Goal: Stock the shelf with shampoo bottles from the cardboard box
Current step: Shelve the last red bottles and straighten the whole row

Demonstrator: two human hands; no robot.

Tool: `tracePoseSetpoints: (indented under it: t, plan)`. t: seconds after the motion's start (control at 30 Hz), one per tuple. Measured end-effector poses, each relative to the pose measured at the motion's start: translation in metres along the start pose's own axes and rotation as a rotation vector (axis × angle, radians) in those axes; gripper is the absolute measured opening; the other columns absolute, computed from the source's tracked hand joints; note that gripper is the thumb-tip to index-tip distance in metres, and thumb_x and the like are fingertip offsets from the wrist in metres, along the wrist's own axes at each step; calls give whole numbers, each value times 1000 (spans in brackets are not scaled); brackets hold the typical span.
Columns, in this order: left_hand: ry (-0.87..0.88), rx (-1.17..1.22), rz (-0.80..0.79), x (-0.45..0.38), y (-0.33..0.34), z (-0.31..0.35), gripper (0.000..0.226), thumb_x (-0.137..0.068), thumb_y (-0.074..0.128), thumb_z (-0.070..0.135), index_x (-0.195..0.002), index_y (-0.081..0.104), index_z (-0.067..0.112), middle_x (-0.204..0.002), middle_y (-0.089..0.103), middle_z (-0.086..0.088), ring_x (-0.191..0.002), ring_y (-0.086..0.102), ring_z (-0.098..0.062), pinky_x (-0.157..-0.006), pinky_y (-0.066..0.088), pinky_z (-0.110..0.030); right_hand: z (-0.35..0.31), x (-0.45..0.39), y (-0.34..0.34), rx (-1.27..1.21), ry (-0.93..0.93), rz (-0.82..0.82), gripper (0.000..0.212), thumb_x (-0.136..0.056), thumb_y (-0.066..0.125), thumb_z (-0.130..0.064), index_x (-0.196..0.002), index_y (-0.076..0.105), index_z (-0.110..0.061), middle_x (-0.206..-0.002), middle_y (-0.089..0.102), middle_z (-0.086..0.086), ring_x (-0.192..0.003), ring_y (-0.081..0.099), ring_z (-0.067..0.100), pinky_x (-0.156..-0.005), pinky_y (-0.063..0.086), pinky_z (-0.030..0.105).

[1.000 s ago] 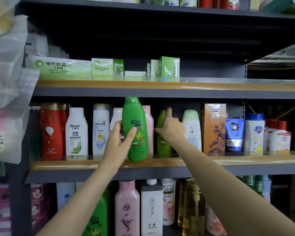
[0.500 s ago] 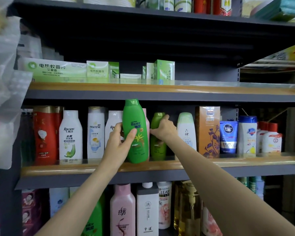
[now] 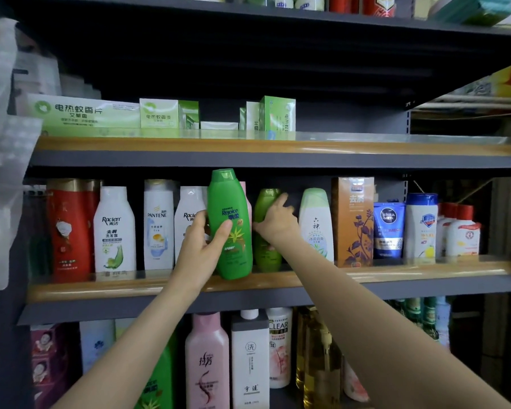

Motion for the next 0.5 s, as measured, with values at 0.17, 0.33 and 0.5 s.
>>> tracePoseSetpoints:
  t: [0.17, 0.33, 0.5]
  plan:
    - [7, -10, -8, -2, 4, 2, 16, -91, 50, 21, -107, 48, 21, -96, 59, 13, -82, 58, 8, -64, 44, 1, 8, 1, 6, -68, 48, -11, 96, -74, 74, -35, -141, 12, -7, -129, 50, 19, -107, 60, 39, -83, 55, 49]
    - [21, -17, -17, -1, 5, 1, 16, -91, 51, 21, -106, 48, 22, -96, 59, 13, -74, 57, 20, -65, 45, 0, 26, 7, 19, -205, 182, -84, 81, -76, 74, -30, -134, 23, -6, -124, 54, 14, -93, 63, 34, -72, 58, 41]
    - [9, -14, -15, 1, 3, -3, 18, -91, 51, 20, -109, 48, 21, -99, 60, 10, -79, 60, 12, -66, 47, -2, 37, 6, 25, -181, 195, -45, 82, -76, 73, -31, -136, 24, -2, -129, 52, 16, -117, 55, 34, -90, 48, 40]
Point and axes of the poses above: each hand's wrist, its own x-axis away from the middle knuckle, its own y-axis out of the palm, z = x × y, the point moved 10 cm from there along -x, towards the middle knuckle
